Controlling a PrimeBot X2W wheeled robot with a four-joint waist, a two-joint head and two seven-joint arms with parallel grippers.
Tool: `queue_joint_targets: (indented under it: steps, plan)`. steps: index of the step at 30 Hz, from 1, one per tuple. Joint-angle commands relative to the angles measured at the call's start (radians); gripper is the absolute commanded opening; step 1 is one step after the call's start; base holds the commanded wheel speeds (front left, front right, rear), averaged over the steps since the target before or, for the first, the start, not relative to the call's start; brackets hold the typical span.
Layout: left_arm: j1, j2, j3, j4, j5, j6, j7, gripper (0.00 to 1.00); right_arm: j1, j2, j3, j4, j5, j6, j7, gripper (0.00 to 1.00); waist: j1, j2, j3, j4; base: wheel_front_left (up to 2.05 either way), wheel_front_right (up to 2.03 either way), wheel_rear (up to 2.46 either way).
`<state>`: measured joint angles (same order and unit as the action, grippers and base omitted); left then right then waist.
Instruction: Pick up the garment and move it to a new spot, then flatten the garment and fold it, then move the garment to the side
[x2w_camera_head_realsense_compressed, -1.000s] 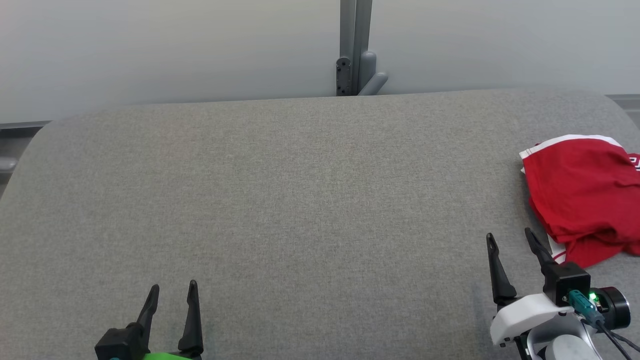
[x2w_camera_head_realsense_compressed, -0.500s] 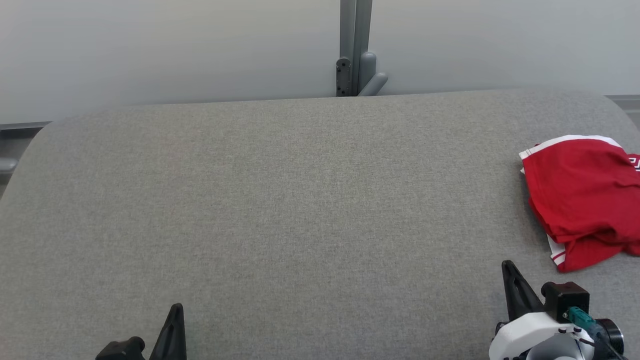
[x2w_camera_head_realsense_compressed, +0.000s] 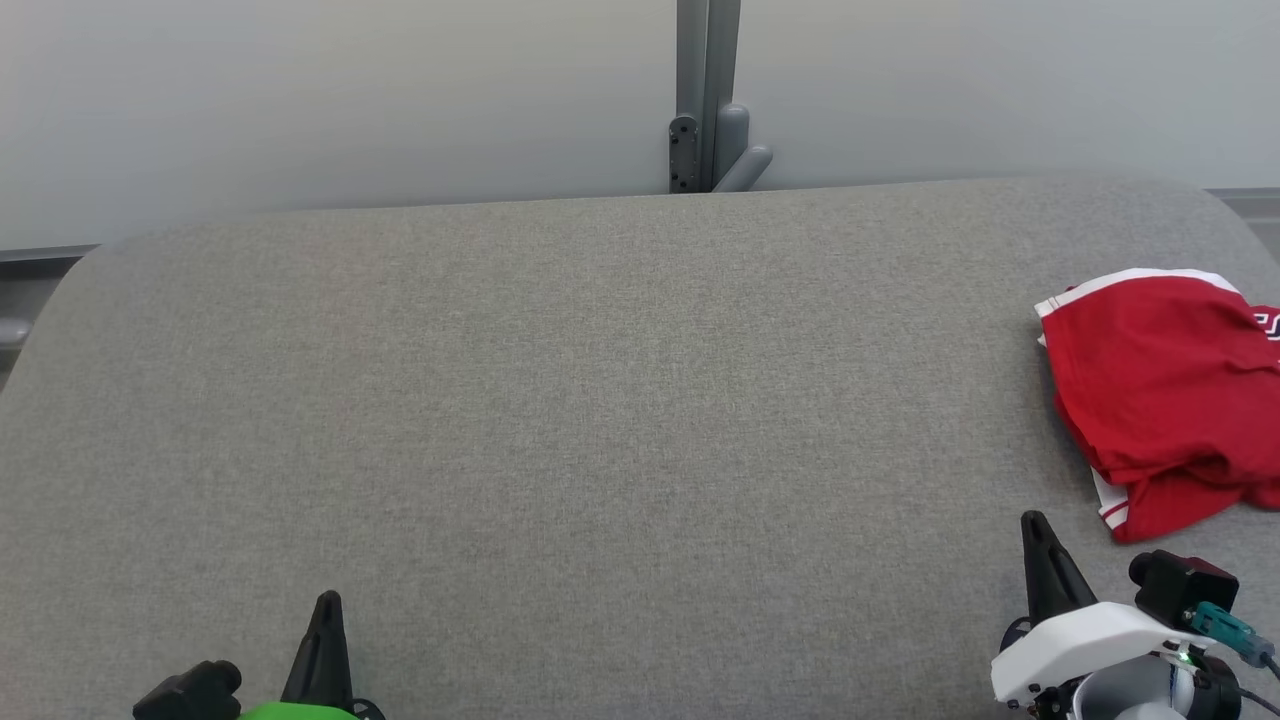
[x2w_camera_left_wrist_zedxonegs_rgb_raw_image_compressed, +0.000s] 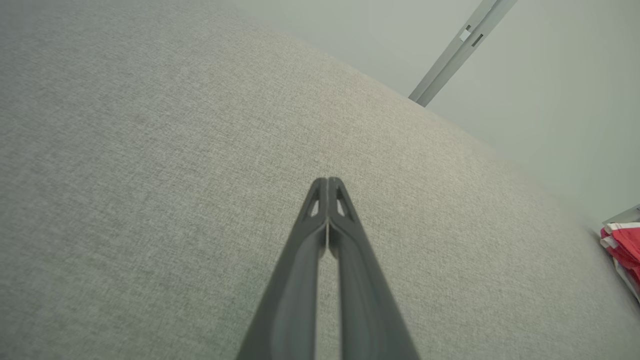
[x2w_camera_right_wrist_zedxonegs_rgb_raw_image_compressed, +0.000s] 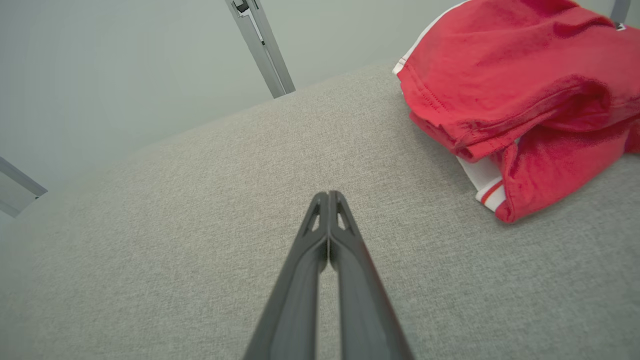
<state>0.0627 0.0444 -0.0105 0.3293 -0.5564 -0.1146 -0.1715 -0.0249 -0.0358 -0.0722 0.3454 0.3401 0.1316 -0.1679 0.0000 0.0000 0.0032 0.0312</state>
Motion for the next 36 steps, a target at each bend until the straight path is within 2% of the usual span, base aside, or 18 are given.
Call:
queue_joint_targets:
  steps: [1, 21, 36]
  plan:
    - [-0.032, 0.002, 0.008, -0.019, -0.039, -0.004, 0.008, 0.0, -0.025, -0.006, -0.004, -0.021, 0.05, 0.0, 0.009, 0.0, 0.0, 0.0, 0.0, 0.0, 0.0, 0.0, 0.0]
    - [-0.074, 0.004, 0.038, -0.037, -0.32, -0.008, 0.082, 0.0, -0.044, -0.01, -0.017, -0.044, 0.386, 0.0, 0.086, 0.0, 0.0, 0.0, 0.0, -0.006, 0.0, 0.0, 0.0]
    - [-0.098, 0.005, 0.056, -0.048, -0.484, -0.01, 0.126, 0.0, -0.056, -0.011, -0.025, -0.057, 0.582, -0.001, 0.131, 0.0, 0.0, 0.0, 0.0, -0.01, 0.0, 0.0, 0.0]
